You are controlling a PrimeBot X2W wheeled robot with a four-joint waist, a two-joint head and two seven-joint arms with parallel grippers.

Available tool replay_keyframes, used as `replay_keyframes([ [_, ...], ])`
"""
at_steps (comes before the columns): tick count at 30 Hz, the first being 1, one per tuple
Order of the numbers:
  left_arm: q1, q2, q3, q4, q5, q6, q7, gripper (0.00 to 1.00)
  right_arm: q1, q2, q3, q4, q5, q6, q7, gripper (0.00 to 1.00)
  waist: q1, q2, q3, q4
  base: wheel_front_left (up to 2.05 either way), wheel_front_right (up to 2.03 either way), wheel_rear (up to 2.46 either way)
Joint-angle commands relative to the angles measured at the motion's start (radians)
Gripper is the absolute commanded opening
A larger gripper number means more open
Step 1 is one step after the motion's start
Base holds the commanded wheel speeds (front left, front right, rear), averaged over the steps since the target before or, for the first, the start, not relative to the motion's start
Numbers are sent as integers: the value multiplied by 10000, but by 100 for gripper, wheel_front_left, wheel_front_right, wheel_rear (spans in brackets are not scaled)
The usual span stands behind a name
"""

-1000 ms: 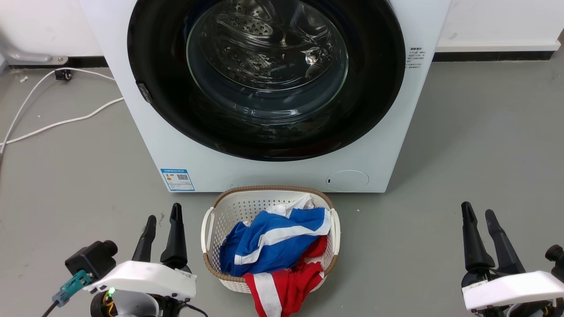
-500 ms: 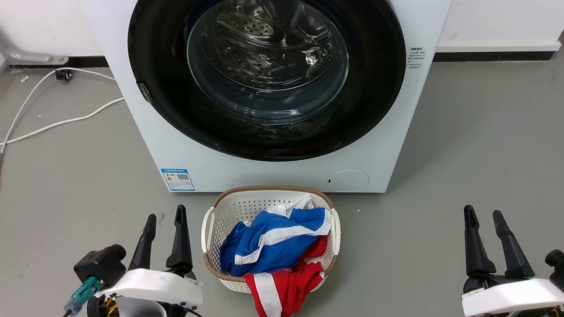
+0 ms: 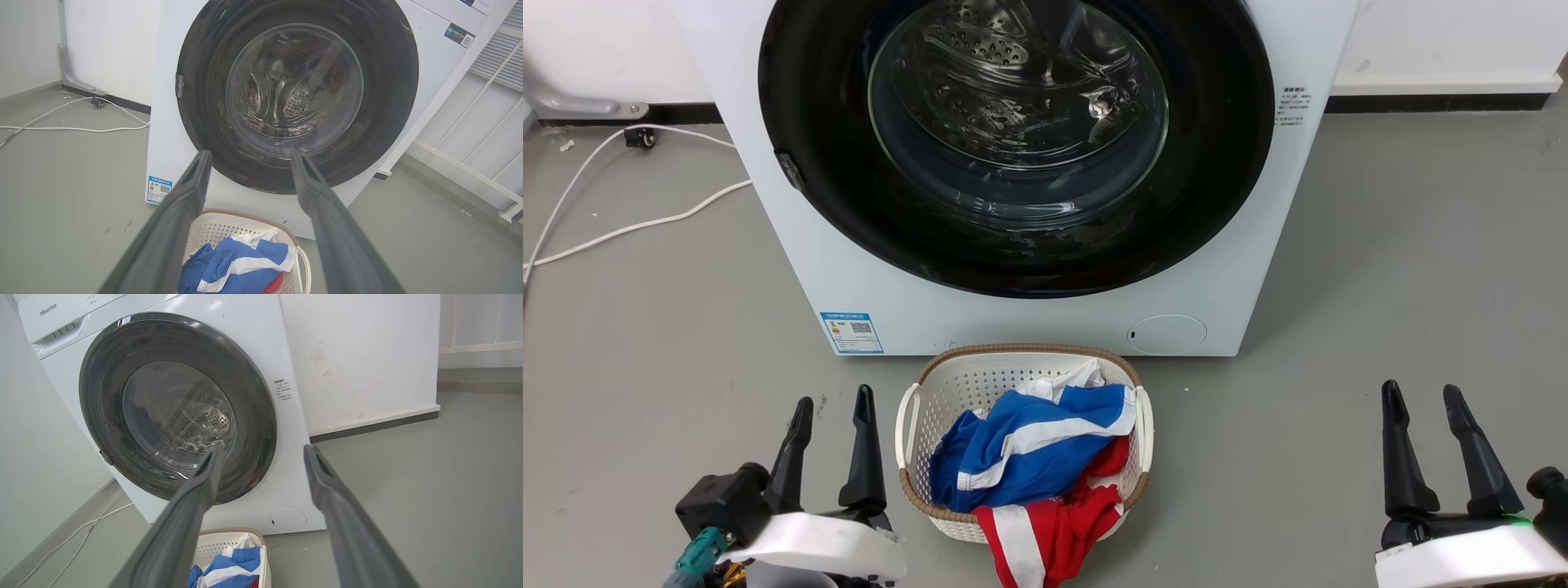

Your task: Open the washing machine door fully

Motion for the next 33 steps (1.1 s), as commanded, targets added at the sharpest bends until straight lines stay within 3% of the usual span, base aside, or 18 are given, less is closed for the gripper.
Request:
replay_keyframes([
  [1, 13, -9, 10, -75, 227, -33, -102, 100, 67, 3, 4, -142, -202, 21, -74, 100, 0, -1, 5, 4, 0, 0, 0],
  [14, 154, -177, 104, 197, 1708, -237, -486, 100, 274, 11, 59, -387, -1580, 23, -473, 100, 0, -1, 22, 9, 0, 0, 0],
  [33, 303, -197, -10, 384, 2725, -54, -852, 100, 529, 22, 124, -515, -2350, 25, -810, 100, 0, -1, 42, 26, 0, 0, 0],
])
